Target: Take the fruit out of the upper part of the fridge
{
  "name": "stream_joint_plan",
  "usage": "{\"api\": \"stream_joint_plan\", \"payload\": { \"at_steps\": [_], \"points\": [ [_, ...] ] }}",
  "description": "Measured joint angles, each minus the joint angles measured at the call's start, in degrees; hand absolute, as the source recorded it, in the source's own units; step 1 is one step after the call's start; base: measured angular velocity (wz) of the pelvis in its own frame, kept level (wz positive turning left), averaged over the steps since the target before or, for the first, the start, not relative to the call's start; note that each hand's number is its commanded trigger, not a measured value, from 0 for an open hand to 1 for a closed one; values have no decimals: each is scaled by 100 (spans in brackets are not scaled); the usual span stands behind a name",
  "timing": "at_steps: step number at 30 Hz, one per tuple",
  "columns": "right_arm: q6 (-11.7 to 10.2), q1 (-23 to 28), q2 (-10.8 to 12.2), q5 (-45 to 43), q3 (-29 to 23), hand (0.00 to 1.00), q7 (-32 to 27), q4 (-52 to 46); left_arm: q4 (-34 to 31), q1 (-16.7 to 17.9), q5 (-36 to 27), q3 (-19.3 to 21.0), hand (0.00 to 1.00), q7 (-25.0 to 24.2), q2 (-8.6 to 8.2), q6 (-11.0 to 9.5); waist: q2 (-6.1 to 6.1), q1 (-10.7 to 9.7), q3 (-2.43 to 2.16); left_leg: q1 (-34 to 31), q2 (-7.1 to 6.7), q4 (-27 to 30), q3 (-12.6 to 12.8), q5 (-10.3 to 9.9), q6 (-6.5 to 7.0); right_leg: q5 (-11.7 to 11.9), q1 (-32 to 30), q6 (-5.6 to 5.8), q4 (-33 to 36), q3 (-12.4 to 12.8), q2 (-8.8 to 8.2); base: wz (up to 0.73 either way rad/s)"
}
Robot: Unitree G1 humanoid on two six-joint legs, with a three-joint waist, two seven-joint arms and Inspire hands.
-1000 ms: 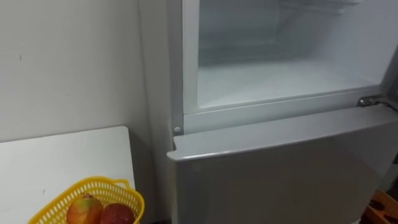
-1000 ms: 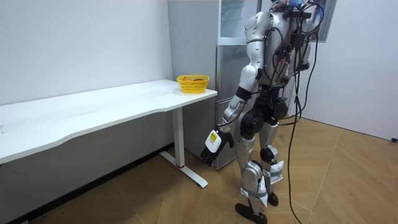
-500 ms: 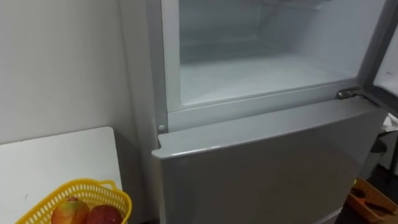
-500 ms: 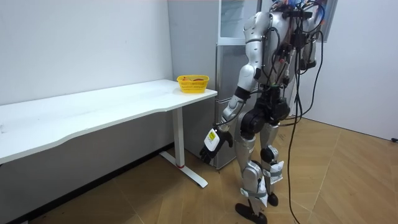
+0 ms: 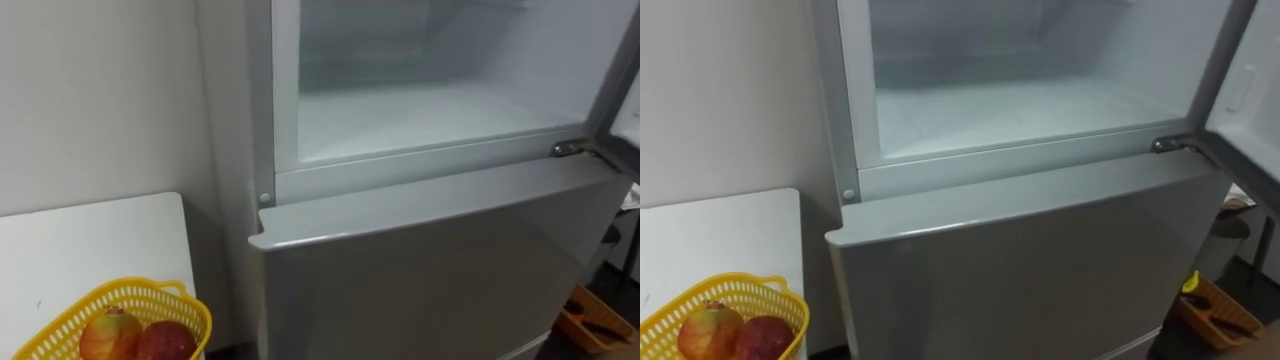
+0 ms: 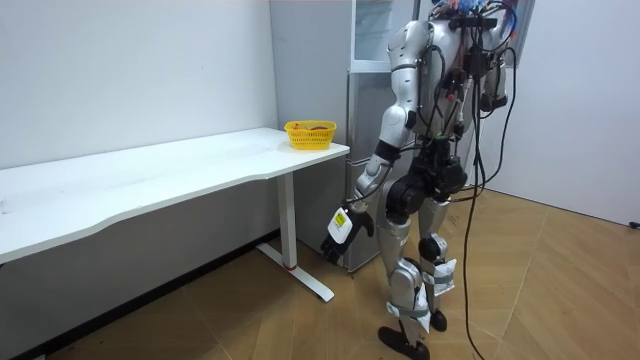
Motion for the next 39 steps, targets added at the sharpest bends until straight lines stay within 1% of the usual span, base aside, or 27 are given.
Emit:
{"api": "stream_joint_plan", "payload": {
  "at_steps": [3, 5, 7, 8, 9, 10, 11, 12, 13, 15, 16, 17, 19, 21, 26, 28, 30, 31, 34, 37, 39],
  "points": [
    [81, 0, -4, -389, 85, 0, 100, -81, 192, 1, -1, -14, 0, -12, 8, 12, 21, 2, -13, 11, 2, 1, 1, 0, 0, 0, 13, -1, 2, 2, -1, 0],
    [175, 0, -4, -608, 101, 0, 211, -125, 268, 18, 0, -32, 0, -37, 7, 48, 23, 3, -14, 11, 5, 1, 0, 0, 0, 2, 17, -4, 8, -3, -3, 0],
    [233, 0, -14, -875, 235, 0, 226, -202, 271, 21, -29, -121, 0, -93, 11, 159, 20, 9, -12, 11, 8, 10, -2, 0, 0, 5, 11, -9, 39, -9, -7, 0],
    [255, 0, -17, -918, 253, 0, 226, -220, 269, 12, -29, -148, 0, -107, 11, 179, 19, 10, -12, 11, 9, 15, -2, 0, 0, 5, 5, -9, 55, -11, -9, 0],
    [363, 0, -26, -1072, 292, 0, 226, -319, 265, 0, -30, -217, 0, -116, 11, 198, 17, 19, -10, 10, 6, 19, -1, 0, 0, -4, -26, -18, 109, -9, -17, -7],
    [455, 0, -84, -1157, 381, 0, 233, -371, 261, -1, -30, -247, 0, -118, 12, 199, 5, 18, -3, 8, 3, 23, -1, 0, 0, -15, -38, -34, 120, -27, -27, -9],
    [490, 0, -137, -1205, 439, 0, 252, -381, 260, -1, -30, -255, 0, -118, 14, 199, -4, 16, 0, 5, 2, 28, -1, 1, -1, -21, -48, -42, 133, -37, -32, -8],
    [587, 0, -234, -1297, 499, 0, 349, -382, 254, -1, -26, -282, 0, -118, 17, 200, -27, 17, 9, 0, -4, 38, -1, 3, -3, -38, -64, -49, 157, -56, -45, -4],
    [647, 0, -283, -1391, 556, 0, 447, -382, 253, -1, -25, -296, 0, -119, 17, 203, -57, 14, 16, 1, -6, 47, -1, 8, -6, -52, -71, -53, 179, -71, -54, 0],
    [742, 0, -310, -1574, 598, 0, 576, -382, 248, -1, -28, -314, 0, -122, 18, 206, -115, 15, 8, 2, -4, 72, -2, 9, -6, -60, -68, -55, 193, -76, -57, 0],
    [802, 0, -312, -1689, 607, 0, 663, -382, 238, -1, -32, -330, 0, -125, 20, 210, -158, 24, 13, 3, -2, 84, -4, 9, -6, -59, -63, -55, 194, -78, -57, 0],
    [826, 0, -318, -1743, 622, 0, 693, -382, 237, 1, -34, -342, 0, -125, 24, 215, -179, 28, 8, 2, -2, 87, -5, 9, -6, -59, -62, -56, 193, -78, -57, 0],
    [938, 0, -334, -1881, 664, 0, 830, -382, 237, 4, -35, -464, 0, -125, 65, 284, -258, 40, -16, 8, 1, 109, -11, 9, -6, -57, -44, -58, 187, -88, -58, 0],
    [970, 0, -356, -2033, 665, 0, 912, -384, 229, -5, -34, -553, 0, -120, 108, 286, -302, 81, -12, 14, 4, 111, -12, 9, -5, -57, -27, -57, 182, -100, -59, 0],
    [970, -1, -554, -2425, 668, 0, 1136, -488, 209, -24, -36, -568, 0, -102, 160, 302, -284, 157, -22, 2, 19, 111, -72, 8, -5, -24, 35, -58, 74, -172, -45, 7],
    [969, -104, -680, -2459, 668, 0, 1157, -539, 208, -25, -33, -571, 0, -85, 164, 322, -285, 214, -22, 0, 33, 107, -79, 9, -10, -20, 56, -64, 24, -190, -27, 2],
    [969, -210, -747, -2474, 656, 0, 1198, -547, 201, -25, -28, -569, 0, -80, 175, 328, -279, 265, -26, -3, 51, 114, -81, 12, -20, -11, 65, -76, -16, -208, -7, 0],
    [967, -261, -753, -2482, 650, 0, 1223, -598, 202, -26, -27, -563, 0, -80, 179, 358, -286, 309, -26, 8, 60, 106, -81, 17, -33, -11, 72, -78, -19, -211, 4, 0],
    [964, -339, -754, -2523, 652, 0, 1346, -778, 202, -55, -27, -564, 0, -81, 179, 415, -291, 350, -23, -2, 72, 111, -84, 18, -41, -12, 61, -81, -24, -238, 8, 0],
    [940, -378, -754, -2534, 648, 0, 1401, -811, 206, -65, -14, -566, 0, -87, 179, 479, -295, 346, -21, -8, 69, 112, -85, 13, -47, -10, 61, -83, -24, -315, -8, -3],
    [937, -396, -754, -2531, 648, 0, 1406, -815, 197, -87, -10, -569, 0, -85, 190, 518, -306, 349, -30, -1, 70, 112, -86, 12, -48, -10, 78, -83, -26, -329, -11, 2]
  ]
}}
